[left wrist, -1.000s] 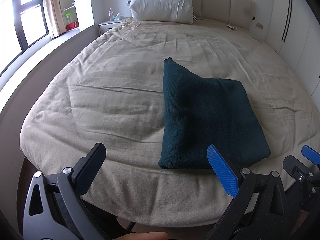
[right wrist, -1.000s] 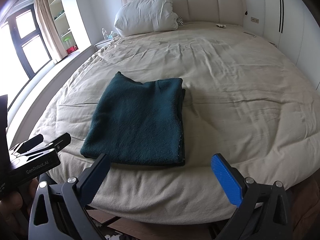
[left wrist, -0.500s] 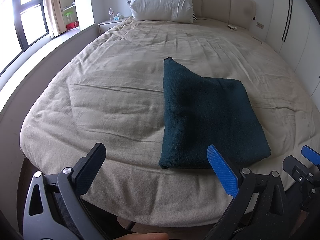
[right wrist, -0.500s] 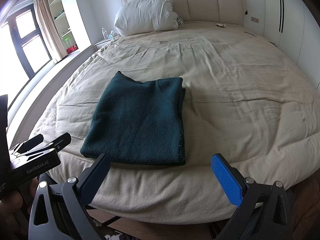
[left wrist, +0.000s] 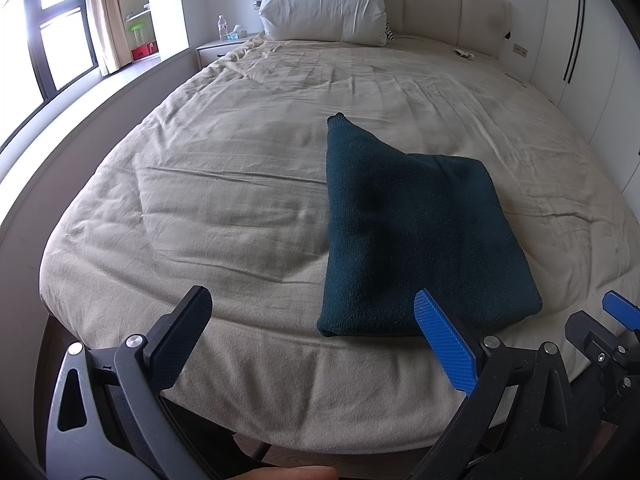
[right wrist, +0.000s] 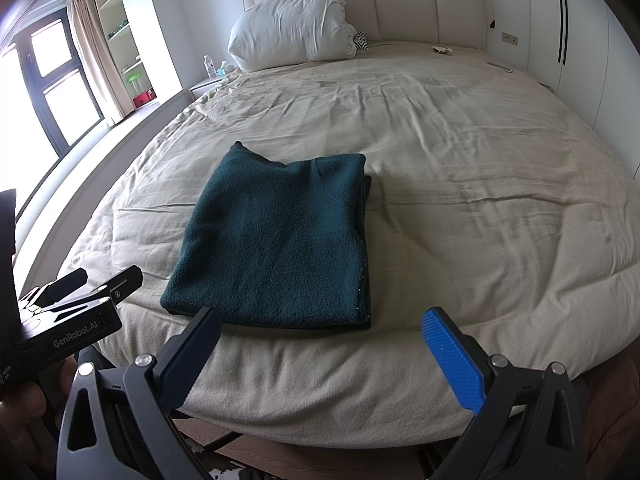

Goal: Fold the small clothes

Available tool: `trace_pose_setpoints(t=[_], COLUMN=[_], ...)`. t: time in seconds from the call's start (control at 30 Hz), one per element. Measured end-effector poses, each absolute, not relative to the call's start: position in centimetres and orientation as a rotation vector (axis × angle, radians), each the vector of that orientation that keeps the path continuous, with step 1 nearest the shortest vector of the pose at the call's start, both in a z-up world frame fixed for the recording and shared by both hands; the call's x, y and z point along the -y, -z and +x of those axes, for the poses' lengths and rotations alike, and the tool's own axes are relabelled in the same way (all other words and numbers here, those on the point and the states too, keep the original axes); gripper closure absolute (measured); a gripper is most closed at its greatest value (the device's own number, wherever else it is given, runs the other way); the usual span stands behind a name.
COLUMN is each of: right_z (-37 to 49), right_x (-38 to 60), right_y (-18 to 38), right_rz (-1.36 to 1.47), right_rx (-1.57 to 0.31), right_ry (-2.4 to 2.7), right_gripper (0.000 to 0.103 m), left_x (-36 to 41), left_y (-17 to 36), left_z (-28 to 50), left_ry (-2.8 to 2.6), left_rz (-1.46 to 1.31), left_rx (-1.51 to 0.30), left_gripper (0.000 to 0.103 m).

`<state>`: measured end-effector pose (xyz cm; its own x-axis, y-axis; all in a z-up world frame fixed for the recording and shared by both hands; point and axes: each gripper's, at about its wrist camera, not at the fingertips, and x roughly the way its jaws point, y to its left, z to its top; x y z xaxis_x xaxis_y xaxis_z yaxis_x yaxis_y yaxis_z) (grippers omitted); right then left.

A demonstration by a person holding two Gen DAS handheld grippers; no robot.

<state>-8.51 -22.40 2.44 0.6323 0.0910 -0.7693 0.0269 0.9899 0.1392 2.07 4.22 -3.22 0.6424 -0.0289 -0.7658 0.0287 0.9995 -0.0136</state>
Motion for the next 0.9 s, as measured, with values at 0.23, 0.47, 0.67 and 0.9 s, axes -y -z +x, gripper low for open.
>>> trace_pose_setpoints(t=[0.23,0.47,0.67,0.9], right_z=[-8.43,-8.41,-8.50,-8.42], right_x=[22.51,22.54,22.37,22.46], right_y=[-2.49,-2.51,-2.46,-2.47], right_rz=[0.142,0.143,0.142,0.143], right_rx=[-0.886,-0.887,-0.889,-0.889], right_ry=[-0.037,-0.038,-0.039,-0.038], right_gripper=[0.000,0.000,0.000,0.000], left_x=[-4.26,-4.26,-4.24,-4.21], left_y=[3.18,3.18,3.19,3.23], left_z=[2.17,2.17,2.15,2.09], left_ry=[0.033,0.034,0.034,0.034], left_rz=[0.000,0.000,0.001,0.000], left_rx=[-0.873,-0.873,-0.874,-0.875], left_gripper=[0.000,0.000,0.000,0.000])
